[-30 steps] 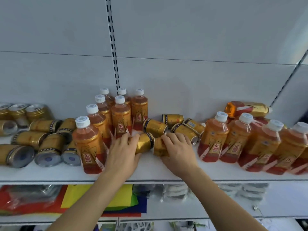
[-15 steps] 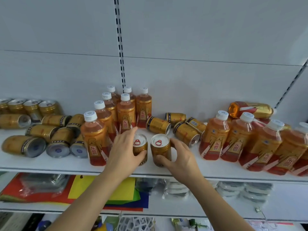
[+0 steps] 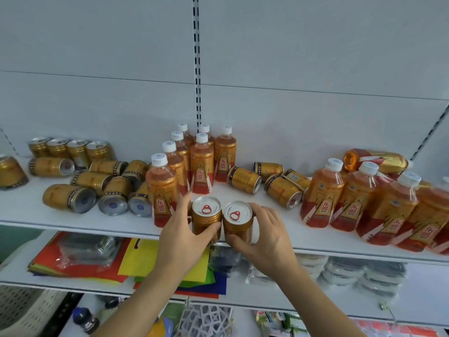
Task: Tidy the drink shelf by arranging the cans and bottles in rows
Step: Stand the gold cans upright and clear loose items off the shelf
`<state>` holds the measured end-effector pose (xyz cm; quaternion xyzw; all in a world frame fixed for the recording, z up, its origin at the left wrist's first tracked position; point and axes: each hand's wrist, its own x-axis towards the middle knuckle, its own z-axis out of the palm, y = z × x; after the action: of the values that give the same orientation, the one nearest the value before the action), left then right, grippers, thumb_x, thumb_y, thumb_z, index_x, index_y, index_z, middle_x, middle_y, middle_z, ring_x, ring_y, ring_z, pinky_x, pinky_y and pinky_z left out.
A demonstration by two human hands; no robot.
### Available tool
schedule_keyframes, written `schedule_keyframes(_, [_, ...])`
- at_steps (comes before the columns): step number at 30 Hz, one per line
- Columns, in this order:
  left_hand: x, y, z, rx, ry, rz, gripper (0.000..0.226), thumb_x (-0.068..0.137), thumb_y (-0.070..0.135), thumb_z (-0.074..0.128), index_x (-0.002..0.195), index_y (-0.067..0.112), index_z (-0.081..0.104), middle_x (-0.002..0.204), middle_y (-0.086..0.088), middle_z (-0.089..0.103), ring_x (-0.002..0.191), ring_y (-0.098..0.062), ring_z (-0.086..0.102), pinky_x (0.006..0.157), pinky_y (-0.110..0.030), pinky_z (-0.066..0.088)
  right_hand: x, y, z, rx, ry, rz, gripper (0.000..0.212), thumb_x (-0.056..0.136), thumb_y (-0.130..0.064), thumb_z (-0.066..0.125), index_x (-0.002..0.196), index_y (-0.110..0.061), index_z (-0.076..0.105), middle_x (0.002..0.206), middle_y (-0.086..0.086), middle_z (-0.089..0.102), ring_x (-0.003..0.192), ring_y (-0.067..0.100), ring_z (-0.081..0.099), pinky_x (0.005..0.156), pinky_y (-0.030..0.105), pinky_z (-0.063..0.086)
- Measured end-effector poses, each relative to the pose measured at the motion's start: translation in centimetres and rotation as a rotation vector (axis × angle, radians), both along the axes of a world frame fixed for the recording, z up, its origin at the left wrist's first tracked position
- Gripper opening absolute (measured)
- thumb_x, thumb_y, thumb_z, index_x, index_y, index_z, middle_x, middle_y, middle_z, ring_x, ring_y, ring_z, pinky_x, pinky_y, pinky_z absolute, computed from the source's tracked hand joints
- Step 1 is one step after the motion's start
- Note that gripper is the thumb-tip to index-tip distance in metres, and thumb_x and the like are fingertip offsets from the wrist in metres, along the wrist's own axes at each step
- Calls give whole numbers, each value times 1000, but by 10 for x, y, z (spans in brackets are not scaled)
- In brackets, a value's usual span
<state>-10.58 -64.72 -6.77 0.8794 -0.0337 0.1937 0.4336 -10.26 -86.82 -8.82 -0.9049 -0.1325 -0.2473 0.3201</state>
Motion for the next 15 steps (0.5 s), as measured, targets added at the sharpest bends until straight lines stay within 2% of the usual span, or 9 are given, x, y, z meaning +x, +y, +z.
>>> schedule_keyframes(2, [-10, 14, 5, -25, -38, -3, 69, 80, 52, 87, 136, 41, 48, 126, 25, 61, 117, -1, 60, 89, -13, 45, -9, 14, 6, 10, -51, 14, 71, 76, -52, 81, 136, -22, 58, 124, -10, 65, 119, 14, 56, 100, 33, 49])
schedule_keyframes(5, [-28, 42, 11, -47, -74, 7, 64, 79, 56, 85, 131, 43, 50, 119, 24, 64, 109, 1, 60, 88, -20, 50, -22, 43, 14, 27, -104, 39, 71, 74, -48, 85, 133, -20, 58, 121, -11, 62, 116, 14, 57, 97, 33, 51])
schedule_keyframes(8, [-50, 83, 15, -67, -103, 29, 68, 79, 59, 82, 136, 41, 49, 123, 20, 63, 113, -2, 60, 90, -21, 52, -34, 88, 22, 47, -136, 61, 70, 74, -49, 85, 132, -18, 58, 119, -9, 62, 115, 16, 58, 95, 37, 53])
schedule_keyframes(11, [-75, 129, 16, -105, -123, 82, 72, 79, 59, 82, 138, 39, 47, 128, 16, 61, 118, -8, 60, 94, -33, 57, -46, 142, 22, 35, -174, 106, 70, 75, -48, 85, 131, -15, 58, 117, -6, 62, 112, 18, 59, 93, 39, 54])
schedule_keyframes(15, [-103, 198, 16, -89, -168, 179, 67, 78, 49, 87, 133, 37, 49, 125, 14, 59, 121, -8, 56, 97, -32, 54, -63, 219, 15, 24, -167, 183, 70, 74, -44, 86, 132, -17, 59, 118, -7, 62, 112, 19, 58, 94, 40, 53])
